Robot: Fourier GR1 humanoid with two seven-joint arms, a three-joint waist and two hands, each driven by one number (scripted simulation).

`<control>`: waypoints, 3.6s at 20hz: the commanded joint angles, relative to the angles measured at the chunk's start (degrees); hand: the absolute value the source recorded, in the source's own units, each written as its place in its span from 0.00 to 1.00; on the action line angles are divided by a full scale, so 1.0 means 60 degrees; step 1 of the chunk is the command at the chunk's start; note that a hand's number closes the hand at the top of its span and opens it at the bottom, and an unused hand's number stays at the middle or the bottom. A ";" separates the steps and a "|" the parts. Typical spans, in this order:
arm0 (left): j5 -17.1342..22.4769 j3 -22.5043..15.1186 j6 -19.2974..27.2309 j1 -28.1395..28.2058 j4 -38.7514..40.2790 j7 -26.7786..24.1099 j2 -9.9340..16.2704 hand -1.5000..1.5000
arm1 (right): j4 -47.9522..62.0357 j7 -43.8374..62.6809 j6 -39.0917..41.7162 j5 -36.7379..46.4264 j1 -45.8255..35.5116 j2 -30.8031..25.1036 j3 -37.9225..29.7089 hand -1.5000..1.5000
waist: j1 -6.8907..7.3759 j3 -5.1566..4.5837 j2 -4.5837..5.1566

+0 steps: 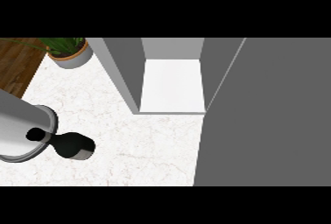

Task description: Pick up the wine, place it into the cabinet and close the cabinet

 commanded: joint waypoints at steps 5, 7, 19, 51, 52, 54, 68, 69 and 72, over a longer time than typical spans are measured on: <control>-0.0293 0.0078 0.0943 -0.1047 -0.0887 0.1240 0.0361 0.00 | -0.1177 0.2027 -0.0844 -0.0040 -0.1306 0.0100 0.0082 0.00 | -0.0059 0.0000 -0.0002; -0.0094 0.0319 0.1111 -0.1470 -0.0862 0.1711 0.0739 0.00 | -0.1341 0.2084 -0.0886 0.0117 -0.1102 0.0088 0.0119 0.00 | -0.0076 0.0004 -0.0002; -0.0975 0.0181 0.1025 -0.1565 0.1123 0.0208 0.0185 0.00 | -0.1660 0.3759 -0.0846 -0.0969 -0.2562 -0.0548 -0.1127 0.00 | -0.0118 -0.0003 0.0002; -0.1143 0.1007 -0.1019 -0.0182 0.6254 -0.4312 -0.0379 0.00 | -0.1561 0.5240 -0.1513 -0.0547 -0.4278 -0.0614 -0.1249 0.00 | -0.0088 -0.0006 -0.0018; -0.1484 0.0746 -0.0811 -0.0354 0.6724 -0.4773 -0.0572 0.00 | -0.1403 0.4897 -0.1529 0.0013 -0.4212 -0.0433 -0.0678 0.00 | -0.0084 -0.0008 -0.0006; -0.1358 0.0881 -0.0834 -0.0405 0.6546 -0.4321 -0.0427 0.00 | -0.2074 0.5374 -0.1606 -0.0052 -0.4042 -0.0563 -0.0793 0.00 | -0.0120 -0.0003 -0.0022; -0.1083 0.1749 -0.1790 -0.1724 1.1068 -0.6595 0.0308 0.00 | -0.0923 0.5327 -0.1631 -0.0702 -0.5263 -0.0944 -0.1545 0.00 | -0.0112 -0.0007 0.0001; -0.1038 0.1518 -0.1872 -0.1103 1.0202 -0.6294 0.0089 0.00 | -0.1721 0.5267 -0.1636 -0.0344 -0.4464 -0.0727 -0.1033 0.00 | -0.0095 0.0000 -0.0012; -0.1037 0.1794 -0.2287 -0.1477 1.1983 -0.7682 0.0187 0.00 | -0.1429 0.5015 -0.1672 -0.0251 -0.4538 -0.0653 -0.0950 0.00 | -0.0106 -0.0008 -0.0002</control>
